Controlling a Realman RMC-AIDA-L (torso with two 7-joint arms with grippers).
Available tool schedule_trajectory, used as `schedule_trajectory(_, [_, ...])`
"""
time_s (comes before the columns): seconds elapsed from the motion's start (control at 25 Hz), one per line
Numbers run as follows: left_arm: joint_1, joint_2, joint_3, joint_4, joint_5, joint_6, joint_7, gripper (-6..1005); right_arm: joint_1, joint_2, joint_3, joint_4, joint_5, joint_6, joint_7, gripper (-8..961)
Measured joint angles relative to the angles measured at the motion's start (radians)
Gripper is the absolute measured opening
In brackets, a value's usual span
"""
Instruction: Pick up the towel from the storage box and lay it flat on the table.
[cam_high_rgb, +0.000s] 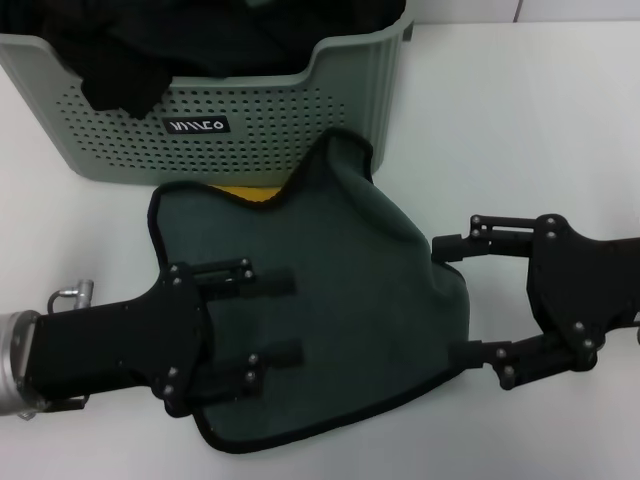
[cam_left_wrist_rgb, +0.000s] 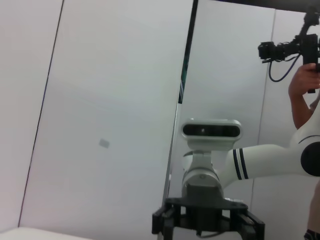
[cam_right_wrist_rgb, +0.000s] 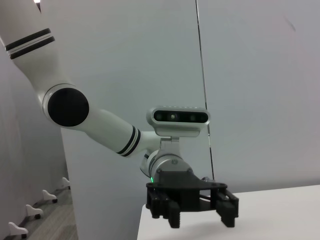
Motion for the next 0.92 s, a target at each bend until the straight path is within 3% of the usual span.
schedule_trajectory(0.48, [0.011, -0.002, -0.005, -0.005, -0.053, 0.003, 0.025, 578, 0.018, 0.014, 0.008, -0.001, -0.054, -0.004, -0.005, 888])
schedule_trajectory(0.92, [0.012, 0.001, -0.005, -0.012, -0.066, 0.005, 0.036, 578, 0.026, 0.013, 0.01, 0.012, -0.062, -0.035, -0.022, 888])
